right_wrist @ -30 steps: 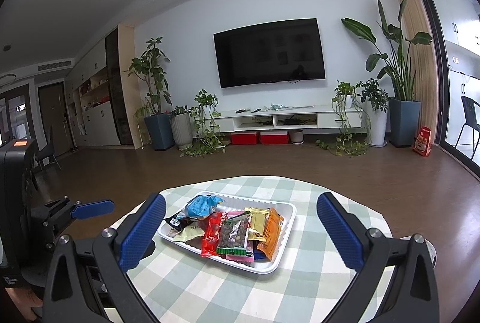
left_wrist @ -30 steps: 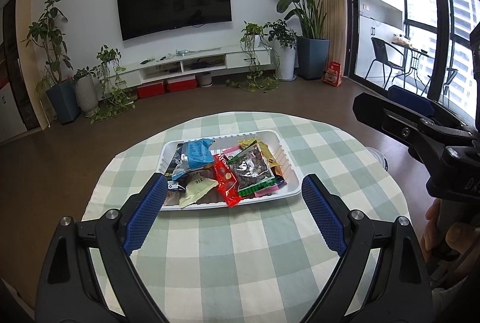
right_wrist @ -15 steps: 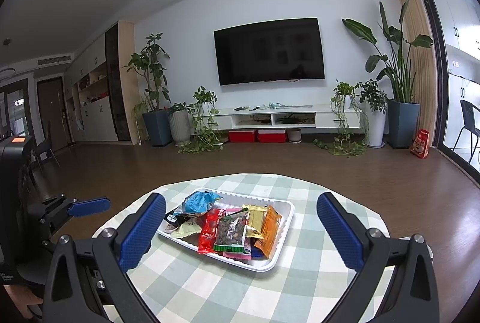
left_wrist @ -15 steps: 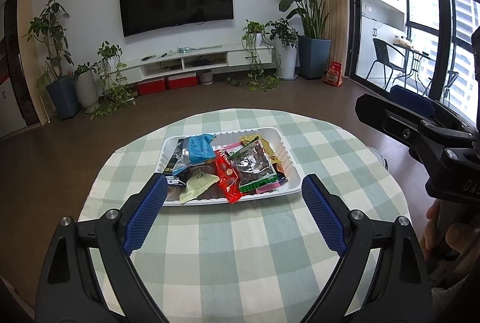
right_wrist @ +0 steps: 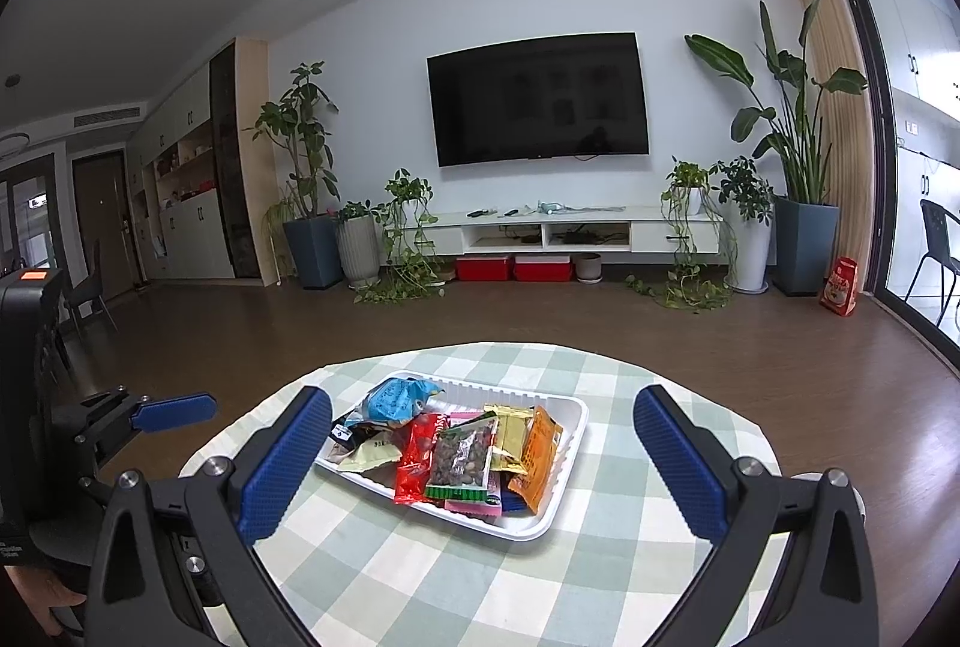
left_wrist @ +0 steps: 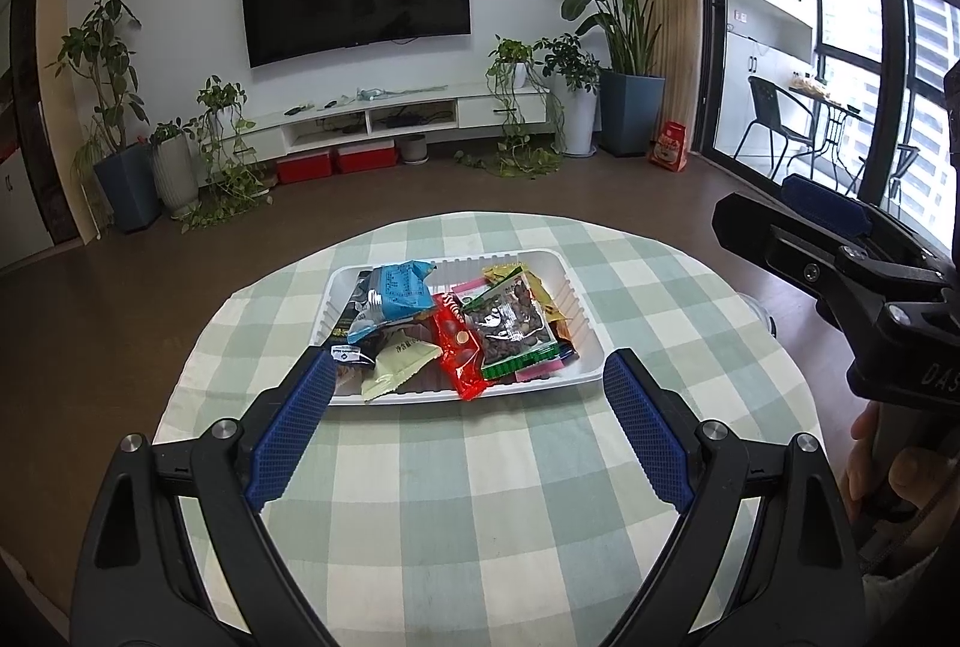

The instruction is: Organize snacks

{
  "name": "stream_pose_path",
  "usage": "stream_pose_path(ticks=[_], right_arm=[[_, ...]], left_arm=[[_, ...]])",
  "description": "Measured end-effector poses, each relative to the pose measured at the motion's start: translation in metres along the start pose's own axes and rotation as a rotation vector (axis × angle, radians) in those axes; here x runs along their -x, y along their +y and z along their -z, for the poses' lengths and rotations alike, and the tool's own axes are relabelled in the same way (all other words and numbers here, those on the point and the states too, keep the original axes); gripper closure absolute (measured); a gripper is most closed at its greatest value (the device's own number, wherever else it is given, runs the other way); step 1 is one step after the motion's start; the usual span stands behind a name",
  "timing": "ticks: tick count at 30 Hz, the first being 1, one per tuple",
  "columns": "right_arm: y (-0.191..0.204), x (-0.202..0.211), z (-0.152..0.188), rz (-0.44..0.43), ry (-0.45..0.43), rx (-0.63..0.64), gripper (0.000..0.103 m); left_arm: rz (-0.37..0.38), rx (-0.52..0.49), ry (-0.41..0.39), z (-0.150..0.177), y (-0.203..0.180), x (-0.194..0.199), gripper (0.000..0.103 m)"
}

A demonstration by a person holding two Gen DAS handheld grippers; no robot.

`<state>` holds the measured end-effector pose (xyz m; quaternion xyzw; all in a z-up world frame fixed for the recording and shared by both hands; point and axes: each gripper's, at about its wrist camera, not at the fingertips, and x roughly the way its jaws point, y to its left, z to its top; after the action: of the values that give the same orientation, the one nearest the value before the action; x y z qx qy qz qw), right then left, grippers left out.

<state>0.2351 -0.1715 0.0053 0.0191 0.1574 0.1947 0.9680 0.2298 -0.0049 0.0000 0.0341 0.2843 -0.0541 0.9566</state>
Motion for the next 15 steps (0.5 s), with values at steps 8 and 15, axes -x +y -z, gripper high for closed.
stream_pose_path(ticks=[8, 15], right_arm=[[-0.005, 0.006, 0.002, 0.001, 0.007, 0.000, 0.000], [-0.016, 0.011, 0.008, 0.001, 0.022, 0.004, 0.000]], left_arm=[[-0.009, 0.002, 0.017, 0.004, 0.001, -0.008, 0.012], [-0.037, 0.017, 0.069, 0.013, 0.005, -0.021, 0.012]])
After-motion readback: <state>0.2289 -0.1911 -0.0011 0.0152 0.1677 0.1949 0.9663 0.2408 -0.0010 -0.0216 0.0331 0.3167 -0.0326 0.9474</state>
